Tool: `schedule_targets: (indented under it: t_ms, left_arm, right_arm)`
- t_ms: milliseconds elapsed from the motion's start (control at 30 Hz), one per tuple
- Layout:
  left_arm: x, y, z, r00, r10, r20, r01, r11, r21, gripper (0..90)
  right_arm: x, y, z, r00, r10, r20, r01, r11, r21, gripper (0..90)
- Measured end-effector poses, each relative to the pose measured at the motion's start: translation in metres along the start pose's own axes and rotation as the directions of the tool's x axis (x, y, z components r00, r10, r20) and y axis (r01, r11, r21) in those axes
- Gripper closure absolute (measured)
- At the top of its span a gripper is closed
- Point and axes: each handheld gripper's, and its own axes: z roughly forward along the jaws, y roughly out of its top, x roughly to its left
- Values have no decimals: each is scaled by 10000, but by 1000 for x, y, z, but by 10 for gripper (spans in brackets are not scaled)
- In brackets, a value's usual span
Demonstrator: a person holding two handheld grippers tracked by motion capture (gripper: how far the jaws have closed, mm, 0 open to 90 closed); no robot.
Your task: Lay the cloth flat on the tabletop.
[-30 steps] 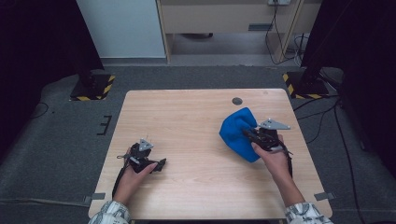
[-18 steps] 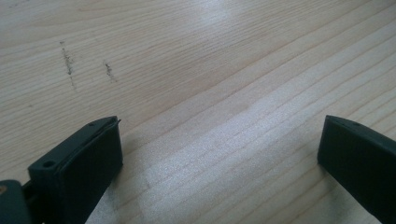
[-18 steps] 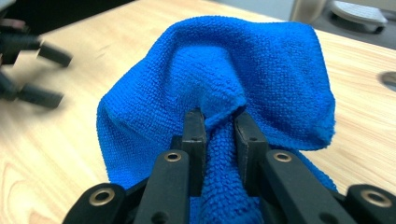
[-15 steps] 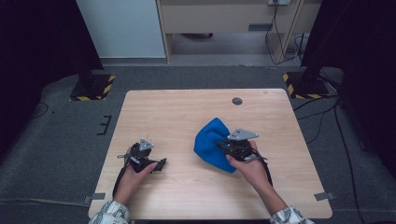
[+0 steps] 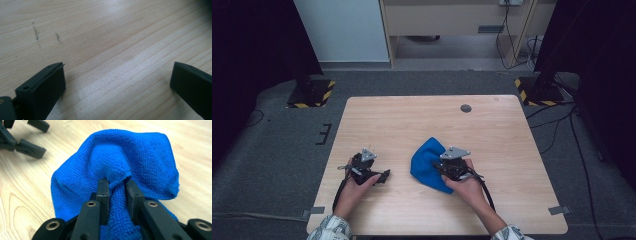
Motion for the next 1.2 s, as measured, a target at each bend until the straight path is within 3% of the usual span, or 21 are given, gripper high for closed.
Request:
schedule_targets:
  t_ms: [233,267,300,333,400,433,533,600,700,767,867,900,933,967,1000,1200]
  left_arm:
    - [0,0,0,10000,8,12,-8,10000,-4,0]
    - [0,0,0,10000,0,8,0,10000,-4,0]
    - [0,0,0,10000,0,8,0,10000,-4,0]
    - [-1,1,0,10000,38,44,-38,10000,-11,0]
    - [-2,1,0,9999,59,99,-59,10000,-33,1]
    - [-2,1,0,9999,59,99,-59,10000,-33,2]
    - [-4,2,0,9995,82,315,-81,10000,-12,14]
    - [-5,5,-3,9979,-7,642,15,9999,-116,38]
    - [-7,8,-8,9972,-103,743,138,9988,-470,42]
    - [-8,9,-9,9965,-117,825,165,9982,-570,45]
    - [-16,14,-14,9969,-83,786,159,9952,-964,53]
    - [-16,14,-14,9969,-83,786,159,9952,-964,56]
    - [-20,17,-14,9969,67,789,14,9948,-1022,69]
    - [-20,17,-14,9969,67,789,14,9948,-1022,82]
    - [-23,19,-12,9978,251,609,-197,9960,-876,90]
    - [-32,22,-11,9978,259,615,-206,9962,-852,130]
  right_arm:
    - [9,-9,13,9995,-275,123,269,9987,443,684]
    - [10,-11,14,9995,-236,209,226,9987,447,589]
    - [10,-11,14,9995,-236,209,226,9987,447,589]
    - [10,-9,12,9994,-238,254,226,9988,437,469]
    - [10,-6,8,9996,-174,237,167,9995,283,372]
    - [10,-6,8,9996,-174,237,167,9995,283,372]
    - [10,0,1,9995,-175,278,175,9998,-6,186]
    - [7,2,-5,9999,-9,164,13,9997,-244,151]
    - [3,6,-15,10000,7,-53,-10,9983,-582,112]
    - [0,7,-19,10000,-22,-86,17,9978,-666,112]
    - [-16,7,-31,9993,200,322,-171,9959,-884,239]
    - [-16,7,-31,9993,200,322,-171,9959,-884,239]
    - [-24,3,-34,9986,245,461,-208,9966,-801,349]
    - [-24,3,-34,9986,245,461,-208,9966,-801,349]
    - [-31,-2,-34,9980,302,556,-268,9978,-613,445]
    - [-42,-14,-26,9963,579,638,-574,9983,-99,591]
